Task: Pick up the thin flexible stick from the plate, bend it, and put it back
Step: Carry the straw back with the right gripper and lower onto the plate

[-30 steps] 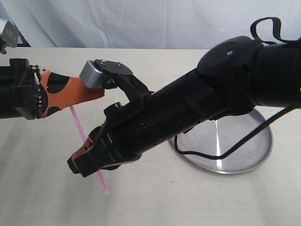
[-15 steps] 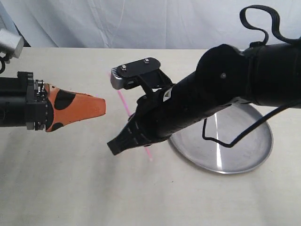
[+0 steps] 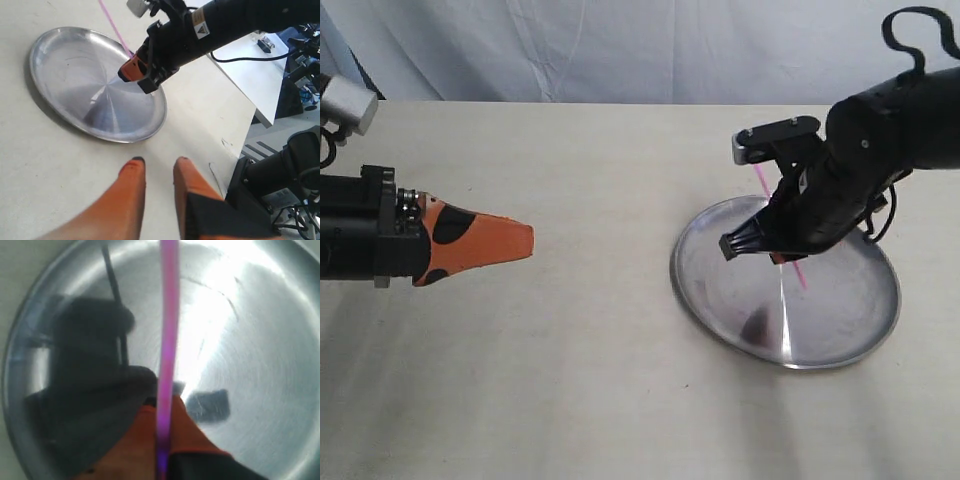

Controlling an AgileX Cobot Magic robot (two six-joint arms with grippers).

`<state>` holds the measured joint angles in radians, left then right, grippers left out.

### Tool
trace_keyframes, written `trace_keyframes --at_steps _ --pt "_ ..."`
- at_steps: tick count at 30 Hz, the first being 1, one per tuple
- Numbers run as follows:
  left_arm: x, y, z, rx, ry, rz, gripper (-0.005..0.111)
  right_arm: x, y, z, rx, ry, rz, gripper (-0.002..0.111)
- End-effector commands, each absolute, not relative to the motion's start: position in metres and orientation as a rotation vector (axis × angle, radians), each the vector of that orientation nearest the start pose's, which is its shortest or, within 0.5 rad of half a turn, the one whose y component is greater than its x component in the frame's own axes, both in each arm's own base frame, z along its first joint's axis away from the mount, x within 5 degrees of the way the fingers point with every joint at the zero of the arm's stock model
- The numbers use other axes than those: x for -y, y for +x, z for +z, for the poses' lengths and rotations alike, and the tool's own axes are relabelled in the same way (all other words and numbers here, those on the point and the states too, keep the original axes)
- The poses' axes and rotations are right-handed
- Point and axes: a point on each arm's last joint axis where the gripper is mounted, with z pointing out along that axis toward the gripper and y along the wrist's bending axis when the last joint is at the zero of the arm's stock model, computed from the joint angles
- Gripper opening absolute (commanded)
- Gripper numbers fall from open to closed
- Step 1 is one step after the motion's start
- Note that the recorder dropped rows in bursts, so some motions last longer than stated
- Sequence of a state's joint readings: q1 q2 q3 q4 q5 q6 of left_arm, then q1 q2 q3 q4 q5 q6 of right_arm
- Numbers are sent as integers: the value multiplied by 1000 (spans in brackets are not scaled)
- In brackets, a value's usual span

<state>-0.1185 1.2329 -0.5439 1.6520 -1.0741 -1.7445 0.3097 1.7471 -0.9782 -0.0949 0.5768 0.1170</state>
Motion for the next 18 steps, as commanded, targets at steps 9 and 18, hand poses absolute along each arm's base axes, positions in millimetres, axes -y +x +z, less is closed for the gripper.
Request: trace_keyframes --at_steps 9,18 --pt "103 182 247 -2054 655 -1289 21 -91 320 144 -2799 -480 -79 -1" --pt "103 182 247 -2055 659 -1288 21 -92 326 141 -2737 -517 -85 52"
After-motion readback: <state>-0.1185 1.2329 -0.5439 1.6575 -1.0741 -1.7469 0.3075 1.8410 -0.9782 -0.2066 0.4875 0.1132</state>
